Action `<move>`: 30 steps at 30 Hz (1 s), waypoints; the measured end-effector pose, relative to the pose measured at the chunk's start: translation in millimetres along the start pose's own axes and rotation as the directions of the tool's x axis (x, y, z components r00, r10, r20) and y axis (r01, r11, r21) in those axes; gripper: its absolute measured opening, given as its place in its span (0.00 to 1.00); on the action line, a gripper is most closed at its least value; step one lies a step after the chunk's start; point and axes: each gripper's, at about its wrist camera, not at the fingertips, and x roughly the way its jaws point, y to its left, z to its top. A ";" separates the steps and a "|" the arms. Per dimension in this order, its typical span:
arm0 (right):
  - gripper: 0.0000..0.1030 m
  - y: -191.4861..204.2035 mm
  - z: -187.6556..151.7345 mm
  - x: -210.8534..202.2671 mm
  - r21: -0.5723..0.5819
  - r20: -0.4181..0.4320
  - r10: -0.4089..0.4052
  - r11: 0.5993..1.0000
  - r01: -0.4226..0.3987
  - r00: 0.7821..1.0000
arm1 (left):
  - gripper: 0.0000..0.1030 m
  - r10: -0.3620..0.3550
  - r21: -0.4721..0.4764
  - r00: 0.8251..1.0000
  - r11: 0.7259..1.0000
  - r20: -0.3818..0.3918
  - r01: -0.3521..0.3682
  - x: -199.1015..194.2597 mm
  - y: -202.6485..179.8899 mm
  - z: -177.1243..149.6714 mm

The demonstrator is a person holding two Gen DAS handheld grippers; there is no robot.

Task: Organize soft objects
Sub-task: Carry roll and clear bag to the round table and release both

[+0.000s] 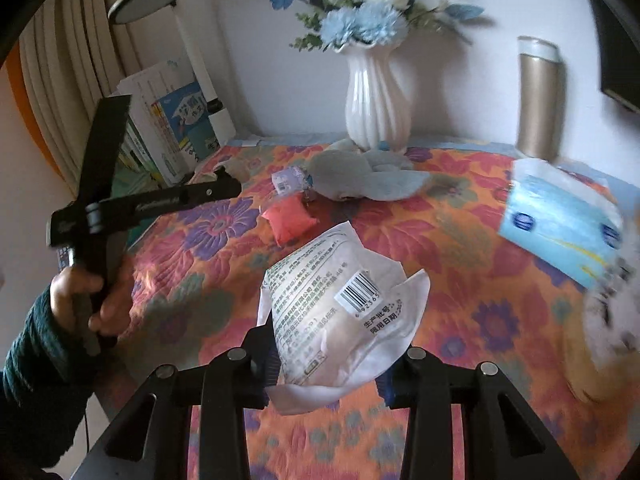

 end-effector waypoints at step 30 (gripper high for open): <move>0.36 -242.3 -21.9 -244.9 0.553 0.062 -0.557 0.710 0.436 0.828 | 0.22 -0.516 0.258 0.843 0.802 -0.154 0.538 2.3 -386.2 101.7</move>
